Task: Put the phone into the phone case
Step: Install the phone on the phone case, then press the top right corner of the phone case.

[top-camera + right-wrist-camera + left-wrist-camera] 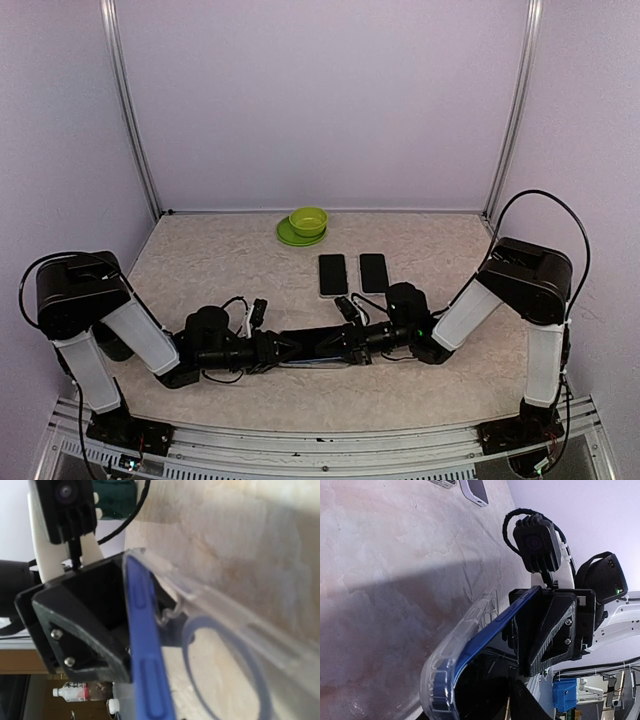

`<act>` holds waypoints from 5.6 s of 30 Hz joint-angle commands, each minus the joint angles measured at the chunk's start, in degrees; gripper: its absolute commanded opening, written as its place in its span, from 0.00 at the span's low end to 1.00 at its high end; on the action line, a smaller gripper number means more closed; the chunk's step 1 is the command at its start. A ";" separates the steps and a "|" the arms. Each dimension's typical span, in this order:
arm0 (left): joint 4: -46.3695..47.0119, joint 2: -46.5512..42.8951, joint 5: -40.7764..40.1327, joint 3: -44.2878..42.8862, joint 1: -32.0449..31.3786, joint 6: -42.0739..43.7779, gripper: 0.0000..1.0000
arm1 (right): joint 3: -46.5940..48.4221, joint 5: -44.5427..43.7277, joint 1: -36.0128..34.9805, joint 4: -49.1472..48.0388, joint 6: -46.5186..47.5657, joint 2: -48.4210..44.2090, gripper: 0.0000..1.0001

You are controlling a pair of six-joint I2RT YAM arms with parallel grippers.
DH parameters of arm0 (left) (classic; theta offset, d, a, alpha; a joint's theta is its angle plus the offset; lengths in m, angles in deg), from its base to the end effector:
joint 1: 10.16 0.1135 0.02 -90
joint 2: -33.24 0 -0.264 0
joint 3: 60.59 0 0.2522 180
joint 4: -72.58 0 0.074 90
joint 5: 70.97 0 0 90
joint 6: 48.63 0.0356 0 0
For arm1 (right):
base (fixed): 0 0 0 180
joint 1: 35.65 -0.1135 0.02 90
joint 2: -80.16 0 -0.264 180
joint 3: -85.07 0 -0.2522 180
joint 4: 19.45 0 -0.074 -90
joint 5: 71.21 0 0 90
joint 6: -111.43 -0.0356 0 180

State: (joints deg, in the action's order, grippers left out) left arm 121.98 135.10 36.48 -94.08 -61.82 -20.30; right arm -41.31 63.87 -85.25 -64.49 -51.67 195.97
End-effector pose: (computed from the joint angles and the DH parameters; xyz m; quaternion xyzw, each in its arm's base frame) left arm 0.1587 -0.2179 0.1023 0.0176 0.8092 -0.5476 0.2124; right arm 0.2059 0.2808 0.0989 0.0715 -0.7739 -0.6292 0.0077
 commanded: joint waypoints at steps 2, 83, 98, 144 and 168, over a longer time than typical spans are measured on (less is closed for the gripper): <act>11.49 -0.38 4.59 -0.84 -0.64 -0.09 0.36 | -0.37 0.00 -1.16 -1.09 -0.03 1.31 0.18; -11.23 -30.46 -1.24 1.98 -1.15 15.46 0.00 | -2.24 -12.53 4.34 46.98 31.79 -39.11 0.75; 0.29 -29.97 6.24 3.07 -2.87 12.57 0.00 | -6.11 -1.42 4.34 34.95 31.59 -42.59 0.77; 11.90 -19.70 10.35 0.68 -4.59 9.00 0.00 | -10.15 9.24 1.97 14.23 24.67 -38.03 0.46; 10.26 -19.09 8.89 0.66 -4.42 8.69 0.02 | -8.06 5.00 1.52 21.96 27.12 -38.38 0.00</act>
State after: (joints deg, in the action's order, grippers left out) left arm 130.04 116.31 47.26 -91.76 -66.15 -11.76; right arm -51.62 70.97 -82.56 -46.99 -26.60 158.21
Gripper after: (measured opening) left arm 0.116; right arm 0.166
